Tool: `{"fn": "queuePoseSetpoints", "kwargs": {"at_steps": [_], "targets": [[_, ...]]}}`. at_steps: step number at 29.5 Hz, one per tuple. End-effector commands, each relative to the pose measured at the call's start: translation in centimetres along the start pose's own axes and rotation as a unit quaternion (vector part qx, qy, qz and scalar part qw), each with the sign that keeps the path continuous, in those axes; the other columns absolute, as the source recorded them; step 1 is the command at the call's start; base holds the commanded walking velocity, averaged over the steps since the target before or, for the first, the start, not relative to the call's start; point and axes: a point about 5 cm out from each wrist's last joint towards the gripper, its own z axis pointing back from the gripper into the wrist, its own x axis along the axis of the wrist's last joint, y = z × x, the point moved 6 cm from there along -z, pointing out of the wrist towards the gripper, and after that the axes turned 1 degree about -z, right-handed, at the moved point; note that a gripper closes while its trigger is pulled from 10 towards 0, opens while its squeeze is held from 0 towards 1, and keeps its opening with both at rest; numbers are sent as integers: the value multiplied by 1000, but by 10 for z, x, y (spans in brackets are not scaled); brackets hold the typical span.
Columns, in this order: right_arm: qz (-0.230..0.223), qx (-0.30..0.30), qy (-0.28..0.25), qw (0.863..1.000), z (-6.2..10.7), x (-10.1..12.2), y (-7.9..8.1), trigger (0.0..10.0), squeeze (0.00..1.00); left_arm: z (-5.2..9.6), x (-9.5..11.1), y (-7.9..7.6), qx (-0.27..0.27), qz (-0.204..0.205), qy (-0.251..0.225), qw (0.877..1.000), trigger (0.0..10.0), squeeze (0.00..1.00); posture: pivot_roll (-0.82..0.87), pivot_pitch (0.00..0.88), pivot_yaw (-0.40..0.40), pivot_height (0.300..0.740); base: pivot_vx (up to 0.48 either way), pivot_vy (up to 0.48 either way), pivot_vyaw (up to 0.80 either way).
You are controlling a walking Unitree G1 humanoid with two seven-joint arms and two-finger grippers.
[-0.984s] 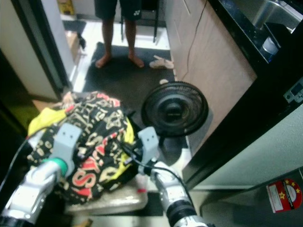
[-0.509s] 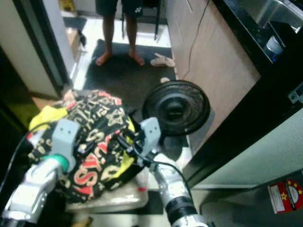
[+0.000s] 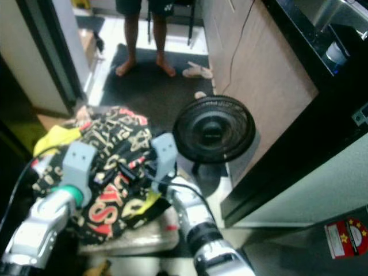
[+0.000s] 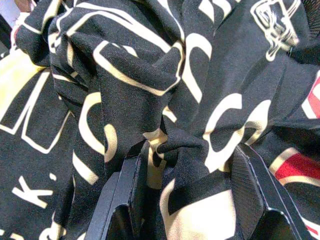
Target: Clothes washing
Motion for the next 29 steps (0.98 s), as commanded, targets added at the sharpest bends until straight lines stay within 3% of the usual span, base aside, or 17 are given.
{"fn": "queuePoseSetpoints", "kwargs": {"at_steps": [1, 5, 10, 11, 12, 13, 14, 15, 29], "targets": [[-3, -22, 39, 999, 2, -20, -2, 10000, 0, 0, -8, 4, 9, 3, 16, 1000, 10000, 0, 161, 259, -64, 740, 0, 0, 0], [-4, -26, 44, 999, 2, -22, -2, 10000, 0, 0, -8, 4, 9, 3, 16, 1000, 10000, 0, 161, 259, -64, 740, 0, 0, 0], [-18, -54, 92, 994, 10, -44, -12, 10000, 0, -1, -9, 2, 6, 5, 18, 1000, 10000, 0, 155, 256, -64, 740, 0, 0, 0], [-16, -59, 93, 994, 12, -45, -15, 5882, 0, -2, -9, 1, 6, 5, 18, 1000, 10000, 0, 152, 255, -61, 740, 0, 0, 0], [-16, -59, 93, 994, 12, -45, -15, 5882, 0, -2, -9, 1, 6, 5, 18, 1000, 10000, 0, 152, 255, -61, 740, 0, 0, 0], [-14, -63, 93, 994, 13, -45, -18, 2706, 0, -2, -9, 1, 5, 5, 19, 1000, 10000, 0, 152, 255, -61, 740, 0, 0, 0], [-14, -63, 93, 994, 13, -45, -18, 2706, 0, -2, -9, 1, 5, 5, 19, 1000, 10000, 0, 152, 255, -61, 740, 0, 0, 0], [-18, -63, 88, 994, 13, -43, -19, 0, 0, -3, -8, 0, 5, 6, 19, 1000, 10000, 0, 151, 253, -60, 740, 0, 0, 0], [-64, -31, 30, 997, 8, -24, -13, 0, 0, -2, -10, 2, 10, 7, 21, 1000, 10000, 0, 157, 240, -63, 740, 0, 0, 0]]}}
